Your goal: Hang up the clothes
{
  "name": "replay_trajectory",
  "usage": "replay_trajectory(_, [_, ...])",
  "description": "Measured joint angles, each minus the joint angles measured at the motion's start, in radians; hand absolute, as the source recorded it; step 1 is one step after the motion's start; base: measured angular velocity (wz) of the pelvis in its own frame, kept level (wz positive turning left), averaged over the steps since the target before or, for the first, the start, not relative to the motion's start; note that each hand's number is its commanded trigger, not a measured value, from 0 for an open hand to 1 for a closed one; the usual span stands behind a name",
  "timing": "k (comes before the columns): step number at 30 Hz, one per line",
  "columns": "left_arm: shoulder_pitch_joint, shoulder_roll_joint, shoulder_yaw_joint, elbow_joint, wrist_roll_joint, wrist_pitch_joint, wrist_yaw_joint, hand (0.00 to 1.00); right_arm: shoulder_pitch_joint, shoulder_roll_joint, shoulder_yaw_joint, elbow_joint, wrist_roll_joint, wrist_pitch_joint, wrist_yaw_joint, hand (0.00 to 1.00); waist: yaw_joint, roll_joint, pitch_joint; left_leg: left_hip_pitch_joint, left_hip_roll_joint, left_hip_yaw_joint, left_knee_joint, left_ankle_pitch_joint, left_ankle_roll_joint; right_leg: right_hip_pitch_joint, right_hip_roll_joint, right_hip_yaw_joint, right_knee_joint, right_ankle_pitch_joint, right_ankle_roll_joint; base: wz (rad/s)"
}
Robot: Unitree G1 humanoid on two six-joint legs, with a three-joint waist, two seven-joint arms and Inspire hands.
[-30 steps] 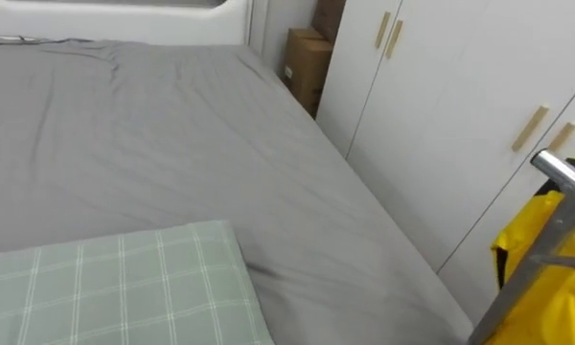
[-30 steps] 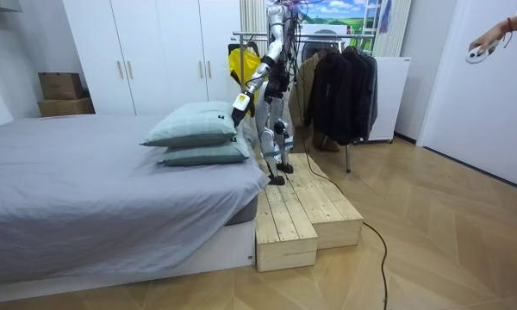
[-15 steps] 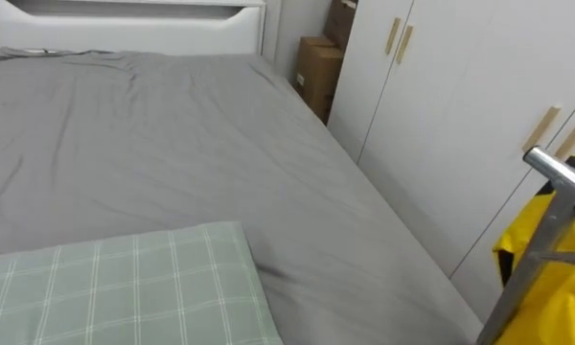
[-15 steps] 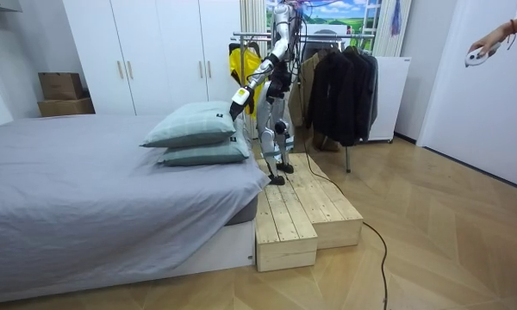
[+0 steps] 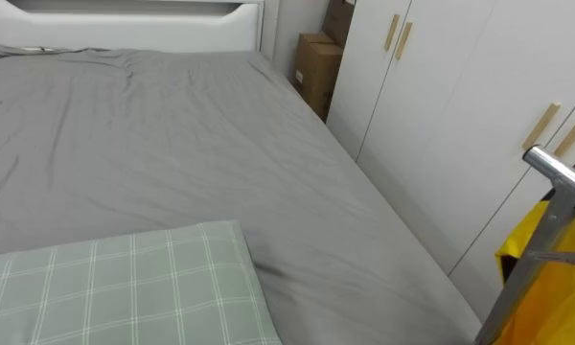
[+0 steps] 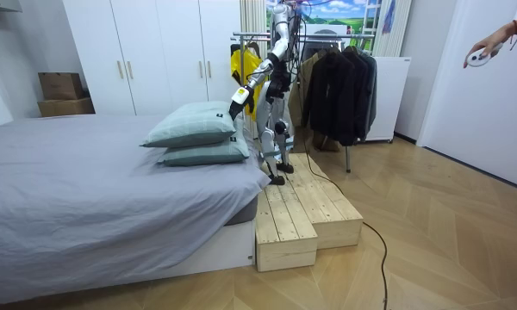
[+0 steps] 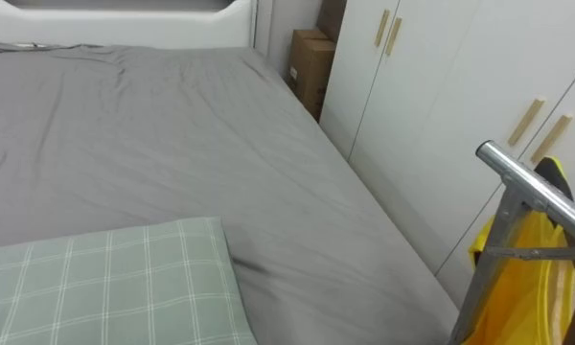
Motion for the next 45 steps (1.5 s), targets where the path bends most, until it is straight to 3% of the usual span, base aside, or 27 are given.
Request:
replay_trajectory(10, [0.004,0.0,-0.002,0.0,0.0,0.0,-0.005,0.0,0.0,0.001,0.0,0.014,-0.001,0.002,-0.015,0.0,0.003,0.0,0.0017,0.003,0.002,0.014,-0.014,0.001,-0.001,-0.002,-0.002,0.012,0.001,-0.005,-0.003,-0.03])
replay_trajectory(13, [0.018,-0.001,-0.013,0.0,0.0,0.002,-0.006,0.0,0.0,0.001,0.001,0.028,-0.004,0.021,-0.036,0.0,0.003,0.002,0.0018,0.012,0.001,0.025,-0.024,0.001,-0.001,-0.003,-0.004,0.022,0.003,-0.005,-0.003,-0.1])
replay_trajectory(17, [0.027,-0.003,-0.011,-0.004,0.0,0.002,-0.005,0.0,-0.004,0.001,0.0,0.028,-0.004,0.02,-0.073,0.0,0.003,-0.007,-0.0039,0.022,-0.002,0.036,-0.039,0.005,-0.005,-0.017,-0.008,0.037,0.018,-0.005,-0.003,-0.11])
replay_trajectory(20, [0.034,-0.003,-0.011,-0.005,0.002,0.002,-0.003,0.0,-0.011,0.001,-0.002,0.027,-0.008,0.008,-0.113,0.0,-0.002,-0.009,-0.0038,0.032,-0.003,0.043,-0.049,0.008,-0.007,-0.016,-0.008,0.044,0.017,-0.005,-0.003,-0.07])
replay_trajectory(28, [0.045,-0.012,-0.029,-0.005,0.005,0.016,0.005,0.0,-0.021,0.0,-0.034,-0.056,-0.198,-0.017,-0.231,0.0,-0.03,-0.003,0.0068,0.031,-0.003,0.052,-0.051,0.008,-0.007,-0.022,-0.01,0.053,0.018,-0.006,-0.004,-0.02])
replay_trajectory(34, [0.08,-0.043,-0.029,0.006,0.006,0.021,0.006,0.0,-0.02,0.0,-0.113,-0.158,-0.293,-0.037,-0.35,0.0,-0.056,0.01,0.0073,0.05,0.001,0.115,-0.063,0.01,-0.004,-0.035,-0.018,0.084,0.021,-0.007,-0.001,-0.13])
replay_trajectory(42, [0.093,-0.084,-0.009,0.062,0.027,0.054,0.044,0.0,0.003,0.0,-0.2,-0.266,-0.355,-0.051,-0.502,0.0,-0.117,0.014,0.0057,0.089,-0.001,0.152,-0.087,0.01,-0.004,-0.024,-0.022,0.114,0.027,-0.007,0.0,-0.1])
replay_trajectory(45, [0.093,-0.096,-0.003,0.083,0.028,0.067,0.044,0.0,0.028,0.0,-0.215,-0.316,-0.402,-0.069,-0.537,0.0,-0.122,0.018,0.004,0.103,0.0,0.175,-0.087,0.01,-0.004,-0.025,-0.023,0.142,0.032,-0.007,0.0,-0.23])
